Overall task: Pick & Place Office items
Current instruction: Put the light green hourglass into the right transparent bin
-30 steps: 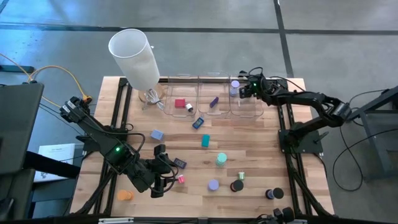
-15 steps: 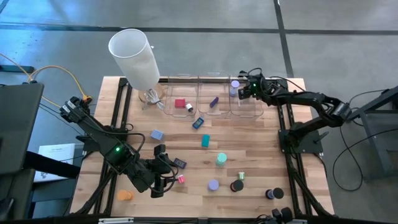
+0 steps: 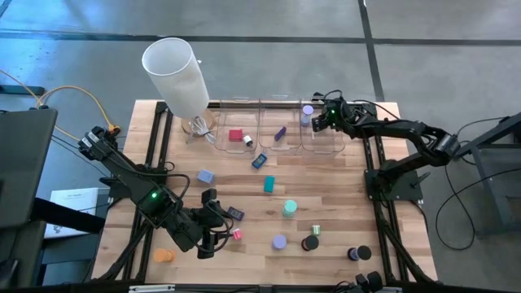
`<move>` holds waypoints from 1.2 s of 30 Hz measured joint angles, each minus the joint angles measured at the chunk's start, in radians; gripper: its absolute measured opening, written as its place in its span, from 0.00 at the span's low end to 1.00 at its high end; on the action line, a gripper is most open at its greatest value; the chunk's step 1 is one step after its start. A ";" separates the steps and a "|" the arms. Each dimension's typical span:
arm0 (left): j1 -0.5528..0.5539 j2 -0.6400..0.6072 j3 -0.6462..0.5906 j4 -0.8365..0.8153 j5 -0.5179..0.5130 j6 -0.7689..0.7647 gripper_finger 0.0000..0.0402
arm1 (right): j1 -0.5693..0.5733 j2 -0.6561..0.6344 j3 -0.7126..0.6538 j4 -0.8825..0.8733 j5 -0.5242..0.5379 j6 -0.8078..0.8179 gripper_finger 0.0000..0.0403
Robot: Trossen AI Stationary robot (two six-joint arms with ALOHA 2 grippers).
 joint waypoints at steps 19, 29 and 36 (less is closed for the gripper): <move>0.000 0.000 0.000 0.000 0.000 0.000 0.59 | -0.001 0.000 0.001 -0.048 -0.013 0.042 0.54; 0.000 0.000 0.000 0.007 0.000 0.000 0.59 | 0.000 0.000 0.001 -0.046 -0.016 0.062 0.54; 0.000 0.000 0.000 0.008 0.000 0.000 0.59 | 0.016 -0.036 -0.001 -0.091 -0.025 0.097 0.54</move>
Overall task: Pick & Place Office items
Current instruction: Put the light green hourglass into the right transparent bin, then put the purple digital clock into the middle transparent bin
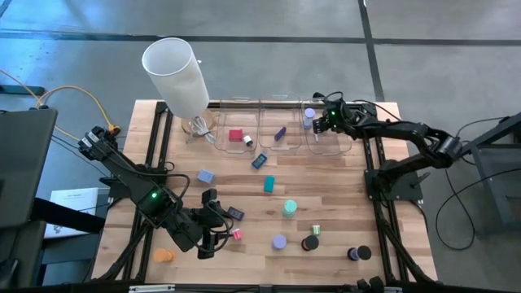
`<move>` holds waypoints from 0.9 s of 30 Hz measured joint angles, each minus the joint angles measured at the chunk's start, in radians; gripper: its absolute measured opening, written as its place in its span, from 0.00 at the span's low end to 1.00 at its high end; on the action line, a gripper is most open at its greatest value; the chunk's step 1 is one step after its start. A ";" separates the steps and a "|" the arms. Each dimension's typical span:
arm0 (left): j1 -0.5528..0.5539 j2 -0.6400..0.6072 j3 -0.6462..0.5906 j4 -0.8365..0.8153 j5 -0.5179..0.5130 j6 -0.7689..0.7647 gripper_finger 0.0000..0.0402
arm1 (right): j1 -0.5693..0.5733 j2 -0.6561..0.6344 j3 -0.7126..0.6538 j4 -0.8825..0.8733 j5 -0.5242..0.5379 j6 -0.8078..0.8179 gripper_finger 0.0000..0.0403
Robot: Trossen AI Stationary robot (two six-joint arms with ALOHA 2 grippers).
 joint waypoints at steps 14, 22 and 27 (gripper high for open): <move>0.000 0.000 0.000 0.000 0.000 0.000 0.59 | 0.008 -0.101 0.000 -0.129 -0.001 0.047 0.54; 0.000 0.000 0.000 -0.001 0.000 0.000 0.59 | 0.098 -0.241 0.000 -0.137 0.032 0.047 0.54; 0.000 0.000 0.000 -0.001 0.000 -0.001 0.59 | 0.195 -0.387 0.001 -0.202 0.120 0.047 0.54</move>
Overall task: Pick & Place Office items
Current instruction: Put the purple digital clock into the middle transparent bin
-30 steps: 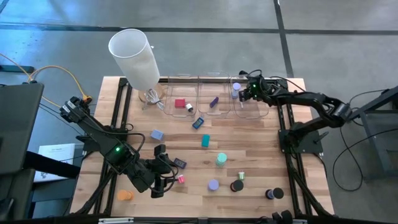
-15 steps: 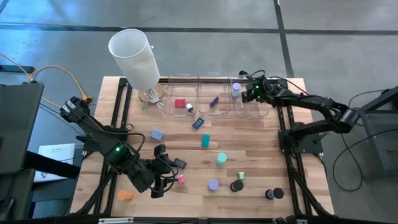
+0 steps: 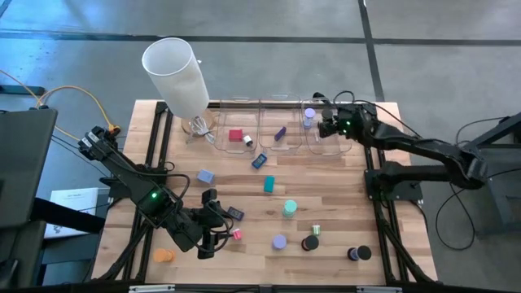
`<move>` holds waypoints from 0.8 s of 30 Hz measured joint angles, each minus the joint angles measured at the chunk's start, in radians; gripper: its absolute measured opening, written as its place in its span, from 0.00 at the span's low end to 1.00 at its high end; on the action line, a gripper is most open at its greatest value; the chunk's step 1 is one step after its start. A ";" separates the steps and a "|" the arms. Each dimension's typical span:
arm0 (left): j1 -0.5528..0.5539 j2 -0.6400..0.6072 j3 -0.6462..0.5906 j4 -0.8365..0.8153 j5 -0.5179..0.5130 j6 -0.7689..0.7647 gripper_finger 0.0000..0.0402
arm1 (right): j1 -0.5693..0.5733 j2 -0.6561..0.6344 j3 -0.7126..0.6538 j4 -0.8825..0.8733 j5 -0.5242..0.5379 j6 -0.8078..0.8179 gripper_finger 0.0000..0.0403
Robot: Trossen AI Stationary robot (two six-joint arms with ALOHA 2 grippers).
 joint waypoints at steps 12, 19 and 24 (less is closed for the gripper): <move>-0.050 0.043 0.000 -0.002 0.017 -0.093 0.59 | 0.361 -0.225 0.000 -0.002 0.055 -0.039 0.54; -0.101 0.075 0.000 -0.001 0.018 -0.150 0.59 | 0.572 -0.215 0.002 0.318 -0.060 -0.137 0.54; -0.131 0.077 0.000 -0.001 0.017 -0.158 0.59 | 0.665 -0.161 0.002 0.454 -0.194 -0.208 0.54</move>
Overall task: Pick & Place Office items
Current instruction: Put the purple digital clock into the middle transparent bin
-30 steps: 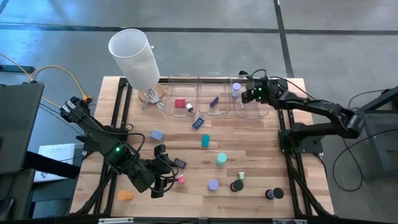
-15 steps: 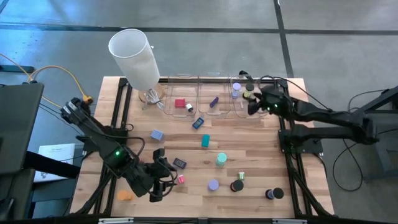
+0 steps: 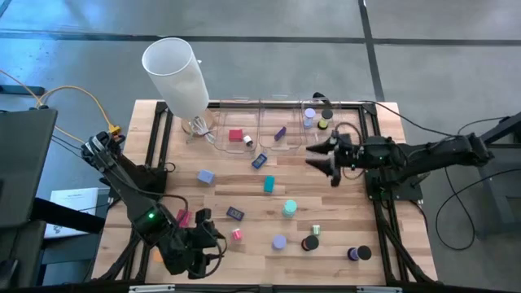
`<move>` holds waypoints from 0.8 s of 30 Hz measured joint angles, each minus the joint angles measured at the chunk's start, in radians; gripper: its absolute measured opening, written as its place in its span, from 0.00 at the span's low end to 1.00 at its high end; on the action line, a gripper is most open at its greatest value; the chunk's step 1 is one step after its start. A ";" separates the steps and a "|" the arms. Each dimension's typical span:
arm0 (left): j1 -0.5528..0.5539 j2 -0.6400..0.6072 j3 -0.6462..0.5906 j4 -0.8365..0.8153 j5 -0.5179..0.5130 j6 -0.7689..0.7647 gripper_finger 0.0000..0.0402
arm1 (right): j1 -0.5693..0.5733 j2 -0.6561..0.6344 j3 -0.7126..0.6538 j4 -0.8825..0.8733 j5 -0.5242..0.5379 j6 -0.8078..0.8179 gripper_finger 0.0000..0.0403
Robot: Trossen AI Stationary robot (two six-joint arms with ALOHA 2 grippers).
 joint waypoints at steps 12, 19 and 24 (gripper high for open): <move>-0.019 0.004 0.000 -0.007 -0.009 0.088 0.59 | 0.118 0.299 -0.001 0.266 -0.086 -0.061 0.54; -0.015 0.004 -0.002 -0.026 -0.011 0.135 0.59 | 0.164 0.377 -0.002 0.584 -0.213 -0.226 0.54; -0.007 0.004 -0.002 -0.024 -0.010 0.164 0.59 | 0.237 0.356 -0.002 0.586 -0.255 -0.293 0.54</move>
